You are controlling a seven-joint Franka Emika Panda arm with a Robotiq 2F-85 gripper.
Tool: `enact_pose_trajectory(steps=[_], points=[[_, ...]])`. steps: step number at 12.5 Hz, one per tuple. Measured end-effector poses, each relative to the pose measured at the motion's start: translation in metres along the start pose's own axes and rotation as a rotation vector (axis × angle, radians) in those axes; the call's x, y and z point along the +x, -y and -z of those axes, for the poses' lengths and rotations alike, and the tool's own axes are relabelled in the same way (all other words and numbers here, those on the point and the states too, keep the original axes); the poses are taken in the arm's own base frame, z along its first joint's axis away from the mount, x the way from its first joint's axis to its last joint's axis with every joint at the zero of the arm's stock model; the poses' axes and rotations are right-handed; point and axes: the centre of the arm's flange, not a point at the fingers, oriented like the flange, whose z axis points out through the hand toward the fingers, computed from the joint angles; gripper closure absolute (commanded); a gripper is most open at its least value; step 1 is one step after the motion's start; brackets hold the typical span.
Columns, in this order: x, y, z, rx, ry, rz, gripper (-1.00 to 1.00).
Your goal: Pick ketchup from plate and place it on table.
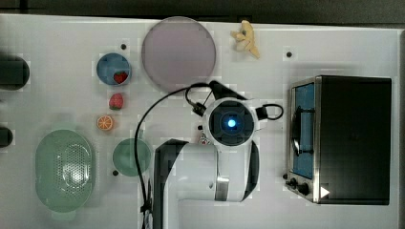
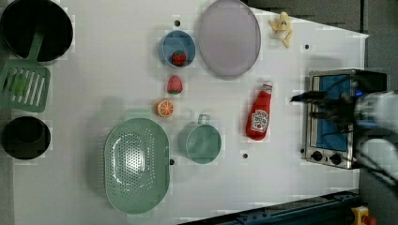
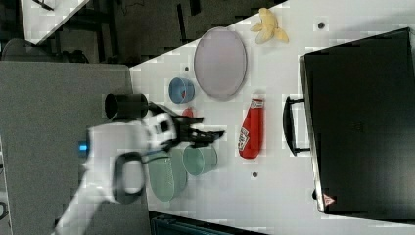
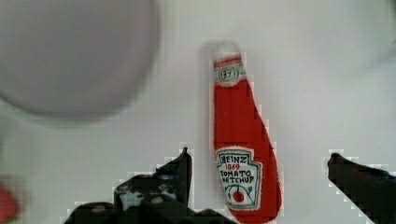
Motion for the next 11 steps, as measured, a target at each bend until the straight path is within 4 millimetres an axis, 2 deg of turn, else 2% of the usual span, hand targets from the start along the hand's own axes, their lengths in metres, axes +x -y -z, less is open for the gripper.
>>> enact_pose_trajectory(steps=[3, 6, 8, 11], points=[[0.017, 0.014, 0.090, 0.034, -0.047, -0.045, -1.00], [0.023, 0.021, 0.164, 0.034, -0.049, -0.083, -1.00], [0.025, 0.021, 0.199, 0.033, -0.039, -0.132, -1.00], [0.021, 0.015, 0.222, -0.008, 0.014, -0.164, -1.00]])
